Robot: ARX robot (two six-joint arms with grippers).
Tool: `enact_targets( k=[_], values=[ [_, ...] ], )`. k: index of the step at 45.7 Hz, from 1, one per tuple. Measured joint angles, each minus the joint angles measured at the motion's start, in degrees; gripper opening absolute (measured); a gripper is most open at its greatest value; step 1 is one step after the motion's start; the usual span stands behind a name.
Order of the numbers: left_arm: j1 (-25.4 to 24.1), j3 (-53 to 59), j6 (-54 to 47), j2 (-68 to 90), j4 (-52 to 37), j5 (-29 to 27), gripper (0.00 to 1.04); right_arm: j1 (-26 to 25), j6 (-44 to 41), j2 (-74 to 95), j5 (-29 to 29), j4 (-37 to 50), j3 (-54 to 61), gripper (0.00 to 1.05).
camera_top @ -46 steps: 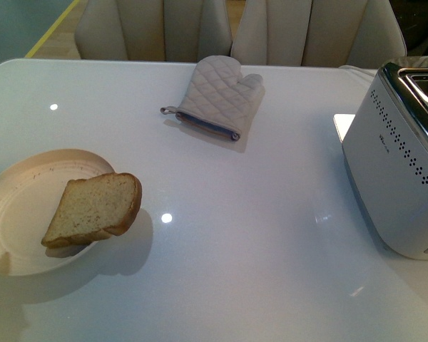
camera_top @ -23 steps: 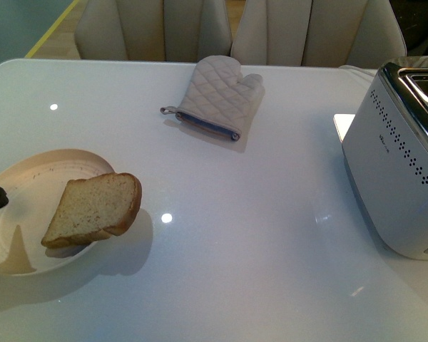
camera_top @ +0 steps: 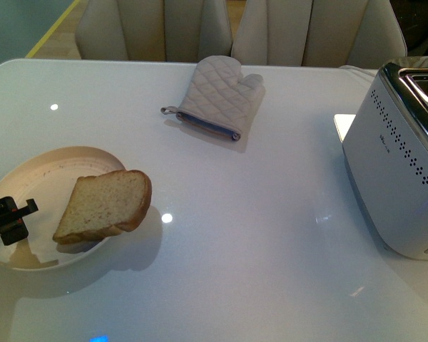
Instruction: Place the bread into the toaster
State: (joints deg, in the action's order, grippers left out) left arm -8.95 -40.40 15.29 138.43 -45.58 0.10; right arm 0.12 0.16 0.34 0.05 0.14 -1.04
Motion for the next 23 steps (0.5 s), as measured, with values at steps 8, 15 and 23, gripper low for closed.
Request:
enact_targets(
  k=[8,15,23],
  values=[
    [5.57,-0.09,0.81,-1.51,3.32,-1.18,0.19,0.00,0.00,0.00,0.00,0.00,0.00,0.96],
    [12.26,-0.87,5.42,-2.49,5.25,-0.68,0.05,0.00,0.00,0.00,0.00,0.00,0.00,0.96],
    [17.86,-1.81,9.35,-2.58,6.84,-0.85,0.05,0.00,0.00,0.00,0.00,0.00,0.00,0.96]
  ],
)
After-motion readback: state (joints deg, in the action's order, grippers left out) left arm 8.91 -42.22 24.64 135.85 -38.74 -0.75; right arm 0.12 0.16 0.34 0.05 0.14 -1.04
